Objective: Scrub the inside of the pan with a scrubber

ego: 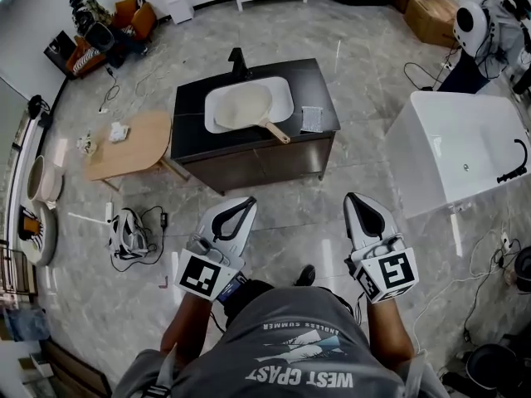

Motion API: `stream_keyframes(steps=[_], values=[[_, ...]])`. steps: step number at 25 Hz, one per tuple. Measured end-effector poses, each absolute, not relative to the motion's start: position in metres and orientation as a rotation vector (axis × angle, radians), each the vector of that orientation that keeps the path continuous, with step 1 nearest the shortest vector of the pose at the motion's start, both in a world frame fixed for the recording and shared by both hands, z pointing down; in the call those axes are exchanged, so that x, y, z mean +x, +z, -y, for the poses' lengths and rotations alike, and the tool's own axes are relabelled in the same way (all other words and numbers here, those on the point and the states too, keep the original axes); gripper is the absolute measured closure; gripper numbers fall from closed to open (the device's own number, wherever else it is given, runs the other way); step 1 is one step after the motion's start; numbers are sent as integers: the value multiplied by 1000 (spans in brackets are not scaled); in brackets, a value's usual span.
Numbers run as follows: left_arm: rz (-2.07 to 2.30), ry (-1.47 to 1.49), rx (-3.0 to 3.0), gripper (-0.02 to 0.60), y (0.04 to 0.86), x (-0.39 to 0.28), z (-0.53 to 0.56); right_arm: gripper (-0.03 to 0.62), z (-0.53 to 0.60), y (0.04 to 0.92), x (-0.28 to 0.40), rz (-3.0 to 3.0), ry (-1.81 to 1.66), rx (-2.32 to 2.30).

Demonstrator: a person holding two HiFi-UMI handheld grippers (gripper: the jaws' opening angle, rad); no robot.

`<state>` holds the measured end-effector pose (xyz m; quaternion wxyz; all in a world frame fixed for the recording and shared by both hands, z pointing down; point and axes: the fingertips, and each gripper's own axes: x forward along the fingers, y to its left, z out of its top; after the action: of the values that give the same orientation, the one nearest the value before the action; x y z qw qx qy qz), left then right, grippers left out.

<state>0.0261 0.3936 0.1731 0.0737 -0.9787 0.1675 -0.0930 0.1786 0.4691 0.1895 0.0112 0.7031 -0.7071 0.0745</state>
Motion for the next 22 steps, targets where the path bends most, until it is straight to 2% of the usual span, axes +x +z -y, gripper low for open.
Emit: stream_keyframes(steps=[11,17,22], values=[[-453,-306,-2958,580,185,66,-344,592,-423,209,218,2171,294,2225],[-405,-285,-2989,580,200,75,-271,592,-370,210,225,2090,274,2262],[-346,-217,-3000,580,182,83,-201,592,-311,199,232,2009,269,2315]])
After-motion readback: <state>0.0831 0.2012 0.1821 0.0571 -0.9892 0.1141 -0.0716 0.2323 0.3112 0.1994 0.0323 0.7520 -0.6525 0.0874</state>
